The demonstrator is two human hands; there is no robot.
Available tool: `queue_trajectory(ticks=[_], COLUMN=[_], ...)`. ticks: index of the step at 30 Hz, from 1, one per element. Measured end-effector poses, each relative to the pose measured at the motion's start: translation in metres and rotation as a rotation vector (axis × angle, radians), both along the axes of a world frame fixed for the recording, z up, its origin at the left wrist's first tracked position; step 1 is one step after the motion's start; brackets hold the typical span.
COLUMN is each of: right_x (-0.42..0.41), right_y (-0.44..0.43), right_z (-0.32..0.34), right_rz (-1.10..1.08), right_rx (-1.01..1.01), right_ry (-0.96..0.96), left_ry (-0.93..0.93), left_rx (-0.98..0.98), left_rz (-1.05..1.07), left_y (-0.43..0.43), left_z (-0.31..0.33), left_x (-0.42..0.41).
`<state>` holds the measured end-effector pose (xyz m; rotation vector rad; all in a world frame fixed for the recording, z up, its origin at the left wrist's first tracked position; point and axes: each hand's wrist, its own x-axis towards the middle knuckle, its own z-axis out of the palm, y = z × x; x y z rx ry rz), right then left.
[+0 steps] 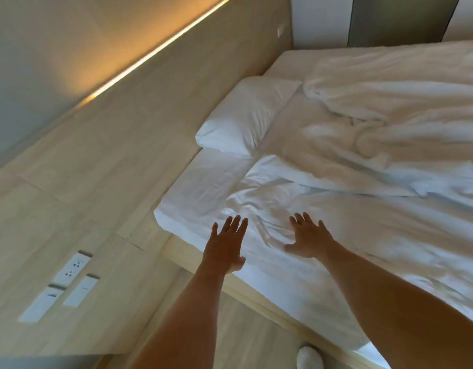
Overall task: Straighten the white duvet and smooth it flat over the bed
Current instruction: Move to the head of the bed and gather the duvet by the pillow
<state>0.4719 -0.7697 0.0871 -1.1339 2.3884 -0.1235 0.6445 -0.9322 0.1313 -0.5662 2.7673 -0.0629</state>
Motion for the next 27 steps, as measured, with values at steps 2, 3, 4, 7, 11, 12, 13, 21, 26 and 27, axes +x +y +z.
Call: queue_trajectory(ticks=[2,3,4,7,11,12,13,21,26,27], right_x=[-0.01,-0.015,-0.019,-0.025,-0.029,-0.028,-0.027,-0.026,-0.048,-0.053], right_y=[-0.023,-0.034,-0.042,-0.062,-0.087,-0.093,-0.098,-0.144,-0.151,-0.151], right_z=[-0.019,-0.025,-0.033,-0.06,-0.095,-0.104,-0.113,-0.198,-0.232,-0.237], right_rz=[-0.027,-0.031,-0.037,-0.082,-0.158,-0.184,-0.21,-0.417,-0.479,-0.5], right_rx=[0.027,0.036,0.046,0.081,0.115,0.126,0.139,0.047,-0.037,-0.071], right_ry=[-0.013,-0.019,-0.027,-0.046,-0.028,-0.023,-0.019,0.077,0.195,0.225], left_ry=[0.021,0.024,0.018,-0.005,-0.01,-0.002,0.012,0.18,0.293,0.328], left_rx=[0.004,0.013,0.021,0.02,0.011,0.013,0.014,0.075,0.092,0.105], left_rz=[-0.013,-0.023,-0.04,-0.092,-0.196,-0.23,-0.267,-0.541,-0.62,-0.634], left_y=[-0.033,-0.048,-0.061,-0.089,-0.132,-0.143,-0.152,-0.193,-0.195,-0.196], left_z=[-0.014,-0.022,-0.031,-0.057,-0.104,-0.117,-0.131,-0.24,-0.275,-0.275], left_x=[-0.016,-0.024,-0.031,-0.048,-0.075,-0.083,-0.092,-0.171,-0.225,-0.234])
